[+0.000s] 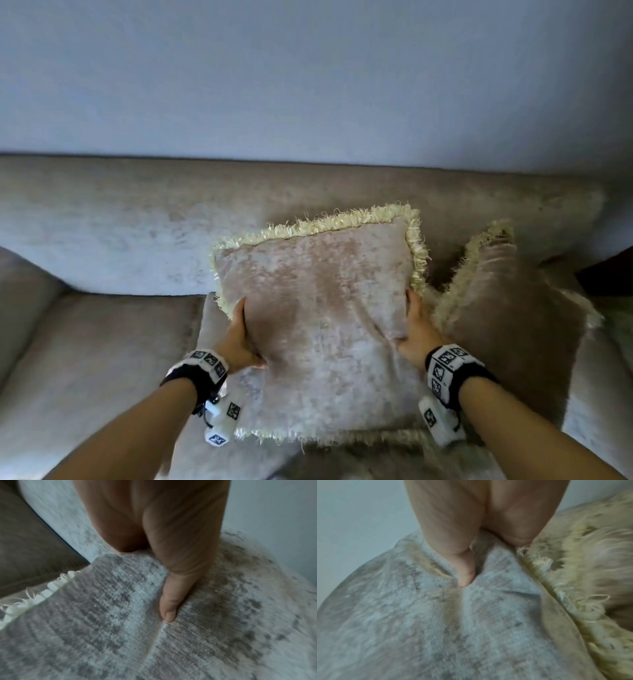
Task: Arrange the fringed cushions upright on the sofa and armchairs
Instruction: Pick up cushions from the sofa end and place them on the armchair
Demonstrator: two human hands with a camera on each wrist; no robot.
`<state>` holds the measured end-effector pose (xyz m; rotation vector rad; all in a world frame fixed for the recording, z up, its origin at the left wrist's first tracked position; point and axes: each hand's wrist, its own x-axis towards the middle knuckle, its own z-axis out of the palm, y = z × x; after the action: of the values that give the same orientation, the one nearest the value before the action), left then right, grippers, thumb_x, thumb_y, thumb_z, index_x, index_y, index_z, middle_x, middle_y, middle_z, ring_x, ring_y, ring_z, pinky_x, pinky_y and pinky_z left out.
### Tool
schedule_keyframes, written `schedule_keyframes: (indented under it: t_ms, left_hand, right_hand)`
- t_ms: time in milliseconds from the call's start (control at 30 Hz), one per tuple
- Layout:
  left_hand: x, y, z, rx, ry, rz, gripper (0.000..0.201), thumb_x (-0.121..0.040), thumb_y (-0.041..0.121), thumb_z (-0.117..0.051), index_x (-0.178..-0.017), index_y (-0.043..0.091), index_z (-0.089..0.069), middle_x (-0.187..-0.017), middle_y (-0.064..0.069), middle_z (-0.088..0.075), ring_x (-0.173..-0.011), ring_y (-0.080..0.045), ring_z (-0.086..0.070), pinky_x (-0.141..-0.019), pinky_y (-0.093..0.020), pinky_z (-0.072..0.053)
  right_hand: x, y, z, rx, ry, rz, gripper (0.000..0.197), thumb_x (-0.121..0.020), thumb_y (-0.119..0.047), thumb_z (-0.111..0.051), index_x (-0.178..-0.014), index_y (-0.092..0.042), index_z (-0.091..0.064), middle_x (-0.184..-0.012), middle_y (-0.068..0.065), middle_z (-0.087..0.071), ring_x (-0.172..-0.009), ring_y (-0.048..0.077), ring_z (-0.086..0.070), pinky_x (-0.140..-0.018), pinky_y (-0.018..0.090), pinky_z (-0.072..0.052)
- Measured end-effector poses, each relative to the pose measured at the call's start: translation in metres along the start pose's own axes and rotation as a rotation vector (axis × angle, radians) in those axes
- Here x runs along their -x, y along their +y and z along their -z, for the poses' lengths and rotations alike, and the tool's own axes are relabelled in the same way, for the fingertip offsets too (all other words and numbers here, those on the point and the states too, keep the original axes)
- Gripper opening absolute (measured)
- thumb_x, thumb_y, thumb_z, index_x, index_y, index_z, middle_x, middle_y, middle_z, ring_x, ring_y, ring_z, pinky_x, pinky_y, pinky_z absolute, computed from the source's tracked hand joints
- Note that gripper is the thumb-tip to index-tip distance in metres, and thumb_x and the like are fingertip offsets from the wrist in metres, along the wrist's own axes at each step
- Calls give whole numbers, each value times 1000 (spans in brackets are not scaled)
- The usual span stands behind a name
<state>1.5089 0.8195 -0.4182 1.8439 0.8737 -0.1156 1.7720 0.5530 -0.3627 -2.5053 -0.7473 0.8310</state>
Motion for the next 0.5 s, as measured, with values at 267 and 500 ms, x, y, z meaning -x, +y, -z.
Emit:
schedule_keyframes:
  t_ms: [267, 500]
  left_hand:
    - [160, -50, 68, 27, 349, 41, 157, -40, 34, -95, -142, 47, 24, -154, 2, -18, -140, -19, -27, -111, -45, -37]
    - [290, -98, 104, 60, 631, 96, 153, -34, 40, -90, -150, 12, 6, -147, -6, -26, -135, -19, -34, -113, -35, -31]
  right_hand:
    - [13, -123, -55, 40, -183, 202, 131, -65, -9, -78, -145, -35, 23, -153, 11, -13, -120, 35, -49, -89, 39, -51]
    - [63, -236, -133, 152, -286, 392, 133, -66, -12, -81, -148, -26, 23, -154, 18, -12, -121, 36, -48, -84, 36, -52]
